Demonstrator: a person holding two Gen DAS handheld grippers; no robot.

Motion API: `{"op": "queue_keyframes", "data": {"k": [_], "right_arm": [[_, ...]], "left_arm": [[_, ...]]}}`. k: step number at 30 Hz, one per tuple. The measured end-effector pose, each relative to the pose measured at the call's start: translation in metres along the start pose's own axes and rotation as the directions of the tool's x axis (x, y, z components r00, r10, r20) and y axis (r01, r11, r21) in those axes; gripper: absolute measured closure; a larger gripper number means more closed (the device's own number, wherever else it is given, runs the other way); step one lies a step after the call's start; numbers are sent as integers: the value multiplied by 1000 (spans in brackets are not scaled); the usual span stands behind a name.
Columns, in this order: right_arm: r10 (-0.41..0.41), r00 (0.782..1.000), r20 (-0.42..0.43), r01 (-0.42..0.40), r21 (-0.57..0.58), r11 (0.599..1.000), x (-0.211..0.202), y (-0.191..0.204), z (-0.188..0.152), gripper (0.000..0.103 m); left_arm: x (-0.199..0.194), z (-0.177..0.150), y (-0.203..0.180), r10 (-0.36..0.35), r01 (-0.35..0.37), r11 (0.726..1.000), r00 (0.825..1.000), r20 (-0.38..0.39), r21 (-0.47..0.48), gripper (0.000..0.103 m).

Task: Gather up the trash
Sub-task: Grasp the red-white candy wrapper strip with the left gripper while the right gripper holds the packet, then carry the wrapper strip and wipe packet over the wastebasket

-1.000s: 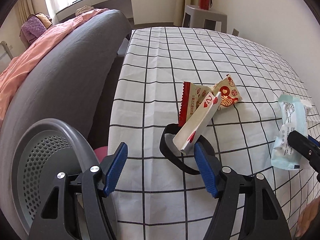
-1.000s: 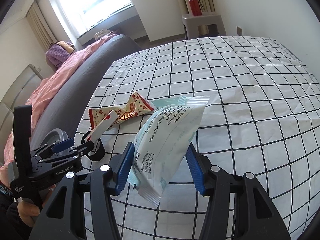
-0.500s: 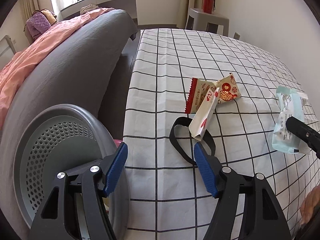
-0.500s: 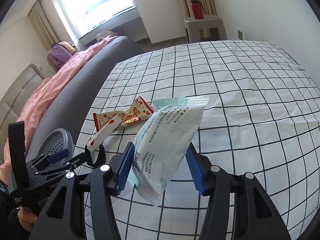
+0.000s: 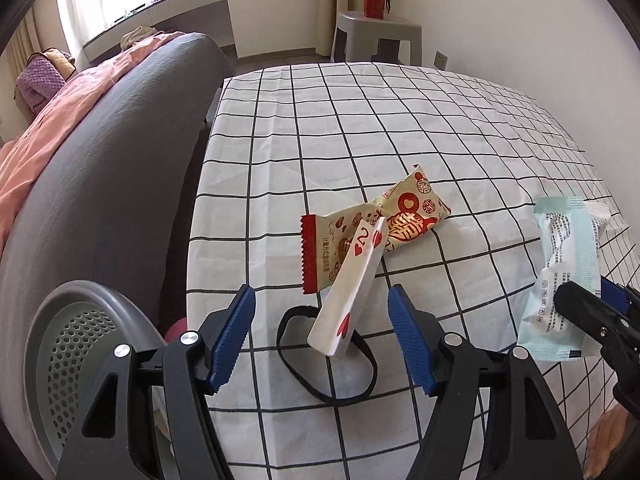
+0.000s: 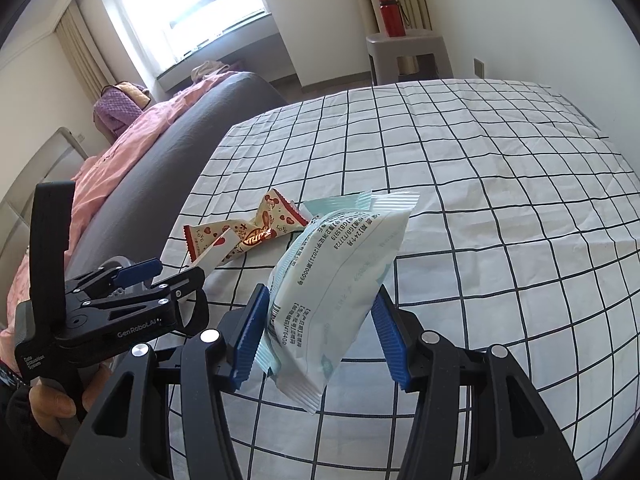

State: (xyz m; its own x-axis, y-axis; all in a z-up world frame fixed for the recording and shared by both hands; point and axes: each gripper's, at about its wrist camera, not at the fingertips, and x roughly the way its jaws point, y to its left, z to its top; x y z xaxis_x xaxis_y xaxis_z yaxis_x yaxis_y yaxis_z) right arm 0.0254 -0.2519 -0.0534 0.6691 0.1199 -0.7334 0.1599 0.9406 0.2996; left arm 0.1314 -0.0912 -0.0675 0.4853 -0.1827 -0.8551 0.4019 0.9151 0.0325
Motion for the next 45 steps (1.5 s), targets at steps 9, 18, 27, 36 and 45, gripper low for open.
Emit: {"op": "queue_keyframes", "data": {"k": [9, 18, 27, 36, 45], "right_arm": [[2, 1000, -5, -2, 4, 1000, 2, -1, -1, 51], [2, 1000, -3, -2, 3, 1000, 0, 0, -4, 51], [3, 1000, 7, -3, -10, 1000, -11, 9, -6, 51], [32, 999, 6, -32, -79, 996, -19, 43, -6, 51], [99, 995, -20, -101, -222, 970, -11, 109, -7, 51]], "left_arm": [[20, 8, -8, 18, -18, 999, 999, -32, 28, 62], [5, 1, -4, -25, 25, 1000, 1000, -15, -1, 90], [-35, -12, 11, -62, 65, 996, 997, 56, -57, 90], [-72, -36, 42, -9, 24, 992, 994, 113, -127, 90], [-98, -67, 101, 121, -86, 967, 983, 139, -239, 90]]}}
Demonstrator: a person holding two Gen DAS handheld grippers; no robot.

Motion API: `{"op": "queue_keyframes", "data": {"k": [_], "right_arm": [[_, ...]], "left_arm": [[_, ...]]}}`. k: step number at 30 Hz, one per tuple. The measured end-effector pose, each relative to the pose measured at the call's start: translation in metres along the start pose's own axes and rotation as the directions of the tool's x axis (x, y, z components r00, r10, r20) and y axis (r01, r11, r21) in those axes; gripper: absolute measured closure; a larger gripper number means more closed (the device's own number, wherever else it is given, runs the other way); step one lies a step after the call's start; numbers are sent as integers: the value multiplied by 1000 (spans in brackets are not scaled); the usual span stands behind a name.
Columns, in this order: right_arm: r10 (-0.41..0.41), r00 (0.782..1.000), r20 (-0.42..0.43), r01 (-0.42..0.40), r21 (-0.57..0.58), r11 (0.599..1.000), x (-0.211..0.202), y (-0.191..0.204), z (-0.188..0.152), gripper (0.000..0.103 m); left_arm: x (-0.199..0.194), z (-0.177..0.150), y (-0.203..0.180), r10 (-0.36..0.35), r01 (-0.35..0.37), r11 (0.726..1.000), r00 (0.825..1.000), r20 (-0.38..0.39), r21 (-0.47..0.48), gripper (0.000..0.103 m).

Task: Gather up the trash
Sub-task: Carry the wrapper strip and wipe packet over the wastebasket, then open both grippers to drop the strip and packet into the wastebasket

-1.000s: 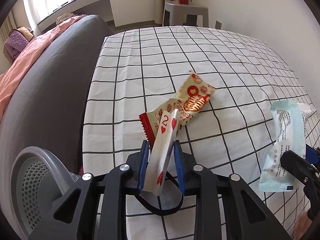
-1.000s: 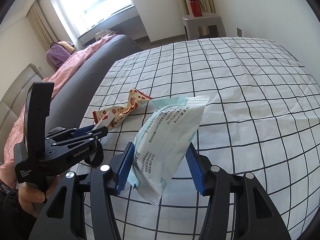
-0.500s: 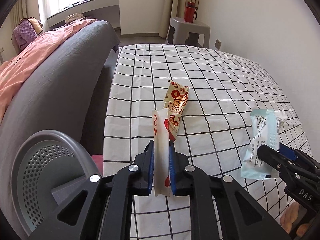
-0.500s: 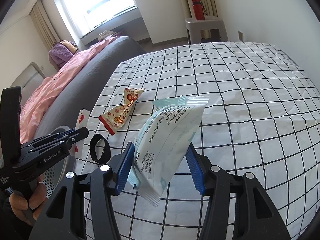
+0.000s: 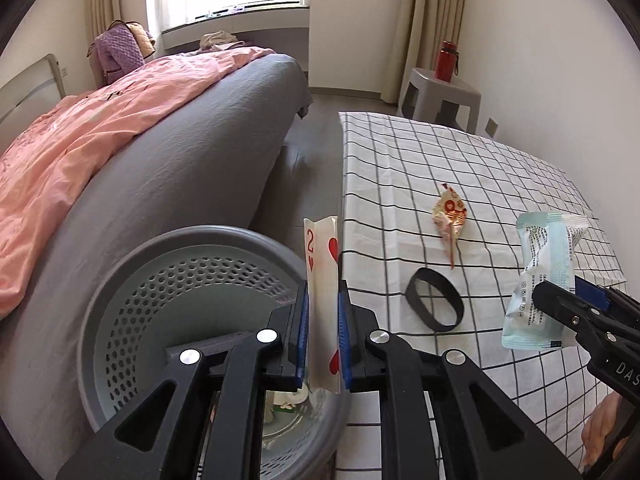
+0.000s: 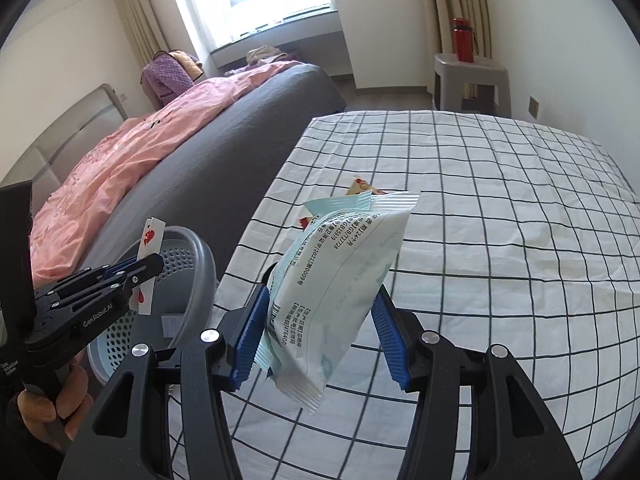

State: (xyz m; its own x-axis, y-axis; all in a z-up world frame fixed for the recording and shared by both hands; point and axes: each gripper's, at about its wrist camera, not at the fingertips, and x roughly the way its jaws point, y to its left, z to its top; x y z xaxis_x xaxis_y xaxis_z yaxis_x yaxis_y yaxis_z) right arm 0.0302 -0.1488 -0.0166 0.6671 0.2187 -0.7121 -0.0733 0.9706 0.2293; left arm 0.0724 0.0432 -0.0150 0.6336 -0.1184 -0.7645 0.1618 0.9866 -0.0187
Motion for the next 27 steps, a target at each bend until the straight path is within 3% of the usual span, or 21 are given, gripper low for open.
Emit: {"op": "queue_keyframes", "data": {"k": [6, 14, 27], "right_arm": [[82, 996, -31, -85, -110, 990, 21, 52, 5, 51], [168, 981, -95, -187, -238, 953, 51, 109, 2, 51], [221, 960, -169, -264, -295, 918, 82, 144, -3, 51]], "left_arm": [[-4, -18, 45, 85, -86, 993, 996, -17, -78, 90], [5, -38, 83, 143, -152, 975, 987, -68, -159, 90], [15, -45, 113, 192, -210, 958, 975, -108, -195, 90]]}}
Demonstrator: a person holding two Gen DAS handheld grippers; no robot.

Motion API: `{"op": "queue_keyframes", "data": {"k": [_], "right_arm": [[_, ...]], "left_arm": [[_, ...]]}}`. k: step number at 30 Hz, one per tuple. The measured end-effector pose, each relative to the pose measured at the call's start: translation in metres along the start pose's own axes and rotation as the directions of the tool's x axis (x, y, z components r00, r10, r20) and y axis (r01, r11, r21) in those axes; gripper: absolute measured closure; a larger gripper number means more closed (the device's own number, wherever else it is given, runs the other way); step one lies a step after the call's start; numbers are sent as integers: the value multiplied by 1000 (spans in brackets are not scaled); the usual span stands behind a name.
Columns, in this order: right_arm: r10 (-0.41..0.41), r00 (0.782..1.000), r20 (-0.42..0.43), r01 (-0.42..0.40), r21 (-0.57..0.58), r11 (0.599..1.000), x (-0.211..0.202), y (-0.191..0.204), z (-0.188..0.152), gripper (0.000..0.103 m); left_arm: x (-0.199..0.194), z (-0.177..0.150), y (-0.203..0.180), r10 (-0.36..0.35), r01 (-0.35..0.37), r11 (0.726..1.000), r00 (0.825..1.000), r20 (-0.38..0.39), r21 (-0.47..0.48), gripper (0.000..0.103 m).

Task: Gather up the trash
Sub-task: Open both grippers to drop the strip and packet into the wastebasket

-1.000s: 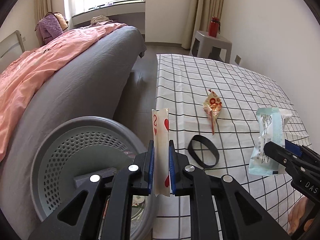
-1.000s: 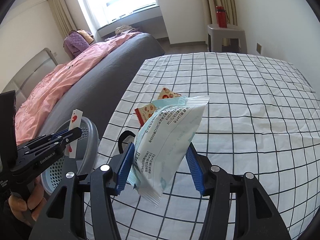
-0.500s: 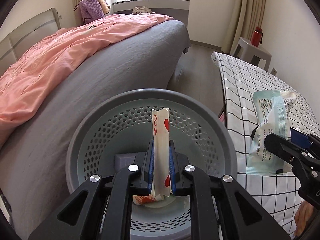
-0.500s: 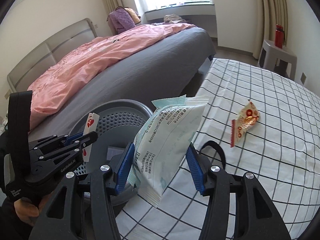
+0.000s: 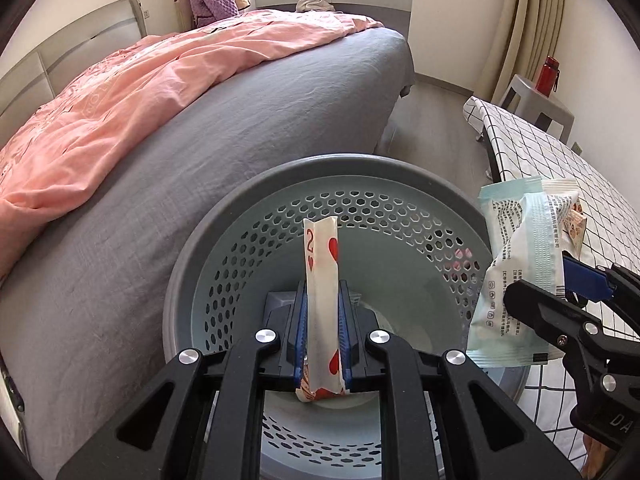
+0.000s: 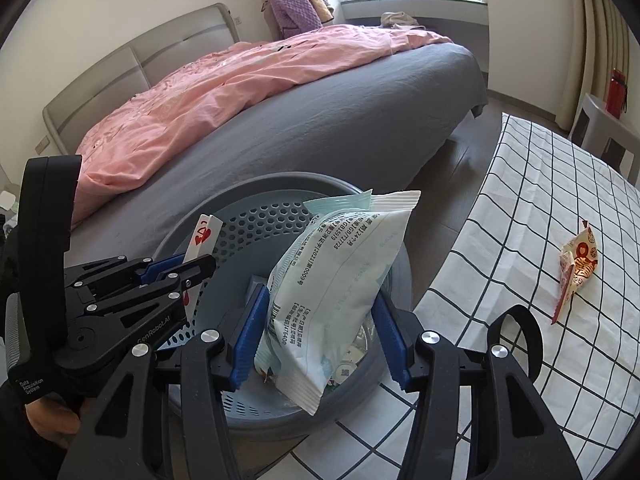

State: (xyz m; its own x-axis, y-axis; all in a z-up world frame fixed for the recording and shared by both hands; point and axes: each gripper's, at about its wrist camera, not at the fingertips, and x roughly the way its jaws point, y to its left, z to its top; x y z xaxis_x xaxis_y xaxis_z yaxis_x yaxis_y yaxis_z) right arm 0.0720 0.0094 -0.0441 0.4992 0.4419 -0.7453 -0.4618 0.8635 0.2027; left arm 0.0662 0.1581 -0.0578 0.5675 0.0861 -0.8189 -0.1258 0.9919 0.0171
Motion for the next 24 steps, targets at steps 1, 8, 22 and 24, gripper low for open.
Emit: {"op": "queue_keyframes", "data": {"k": [1, 8, 22, 24], "right_arm": [[3, 1000, -1, -3, 0, 1000, 1, 0, 0, 51], [13, 1000, 0, -13, 5, 1000, 5, -1, 2, 49], [-15, 999, 32, 14, 17, 1000, -4, 1, 0, 37], [-25, 999, 37, 25, 19, 1000, -5, 1, -1, 36]], "left_arm": [[1, 0, 2, 2, -2, 1000, 1000, 0, -2, 90], [3, 1, 6, 17, -17, 1000, 1000, 4, -5, 79], [-9, 2, 12, 60, -59, 998, 997, 53, -16, 43], [-11, 1, 13, 62, -61, 998, 996, 56, -19, 41]]}}
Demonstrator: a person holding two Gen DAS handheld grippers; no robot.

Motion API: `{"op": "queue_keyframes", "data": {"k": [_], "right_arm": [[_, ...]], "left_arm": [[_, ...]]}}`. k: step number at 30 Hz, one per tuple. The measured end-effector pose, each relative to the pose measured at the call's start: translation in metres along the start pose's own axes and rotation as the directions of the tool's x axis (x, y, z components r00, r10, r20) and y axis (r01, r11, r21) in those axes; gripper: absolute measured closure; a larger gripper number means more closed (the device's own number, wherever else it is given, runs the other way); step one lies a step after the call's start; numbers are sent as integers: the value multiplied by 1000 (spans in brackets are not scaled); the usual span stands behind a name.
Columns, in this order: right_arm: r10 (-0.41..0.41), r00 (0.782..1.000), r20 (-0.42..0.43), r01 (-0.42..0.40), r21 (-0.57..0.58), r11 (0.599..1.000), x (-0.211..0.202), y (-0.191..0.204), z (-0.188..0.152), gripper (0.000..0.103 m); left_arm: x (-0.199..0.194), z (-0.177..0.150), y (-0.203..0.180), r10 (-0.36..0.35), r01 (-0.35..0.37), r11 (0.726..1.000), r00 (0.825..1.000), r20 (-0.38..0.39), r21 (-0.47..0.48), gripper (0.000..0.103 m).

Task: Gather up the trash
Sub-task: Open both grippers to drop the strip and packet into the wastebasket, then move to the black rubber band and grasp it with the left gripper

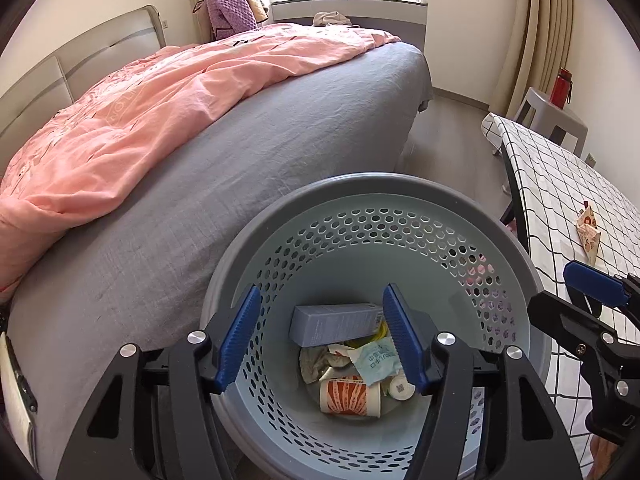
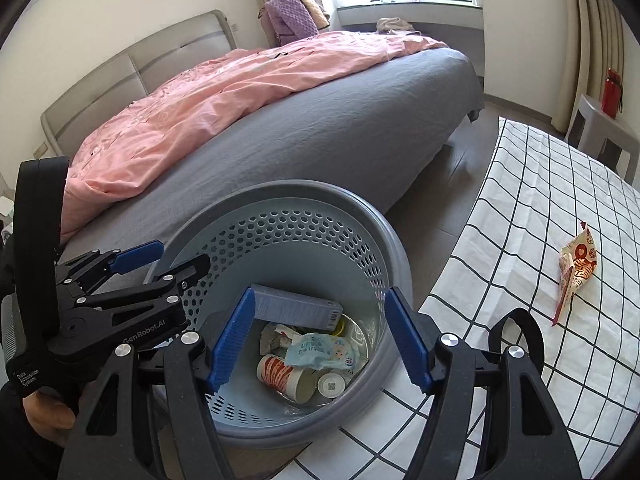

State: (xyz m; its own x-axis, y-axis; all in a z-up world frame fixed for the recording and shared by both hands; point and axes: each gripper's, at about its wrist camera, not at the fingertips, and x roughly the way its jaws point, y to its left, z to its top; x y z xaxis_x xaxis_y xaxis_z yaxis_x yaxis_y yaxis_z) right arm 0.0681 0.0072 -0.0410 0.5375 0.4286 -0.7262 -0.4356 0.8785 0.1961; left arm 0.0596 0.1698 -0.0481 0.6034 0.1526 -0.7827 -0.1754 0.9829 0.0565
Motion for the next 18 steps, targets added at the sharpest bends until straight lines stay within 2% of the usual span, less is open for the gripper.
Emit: {"op": "queue_keyframes", "data": {"k": [6, 18], "right_arm": [[-15, 1000, 11, 15, 1, 1000, -4, 1, -1, 29], [-33, 999, 32, 32, 30, 999, -21, -6, -9, 22]], "left_arm": [[-4, -1, -1, 6, -6, 1000, 1000, 10, 1, 38], [-16, -5, -1, 3, -3, 1000, 1000, 23, 1, 33]]}}
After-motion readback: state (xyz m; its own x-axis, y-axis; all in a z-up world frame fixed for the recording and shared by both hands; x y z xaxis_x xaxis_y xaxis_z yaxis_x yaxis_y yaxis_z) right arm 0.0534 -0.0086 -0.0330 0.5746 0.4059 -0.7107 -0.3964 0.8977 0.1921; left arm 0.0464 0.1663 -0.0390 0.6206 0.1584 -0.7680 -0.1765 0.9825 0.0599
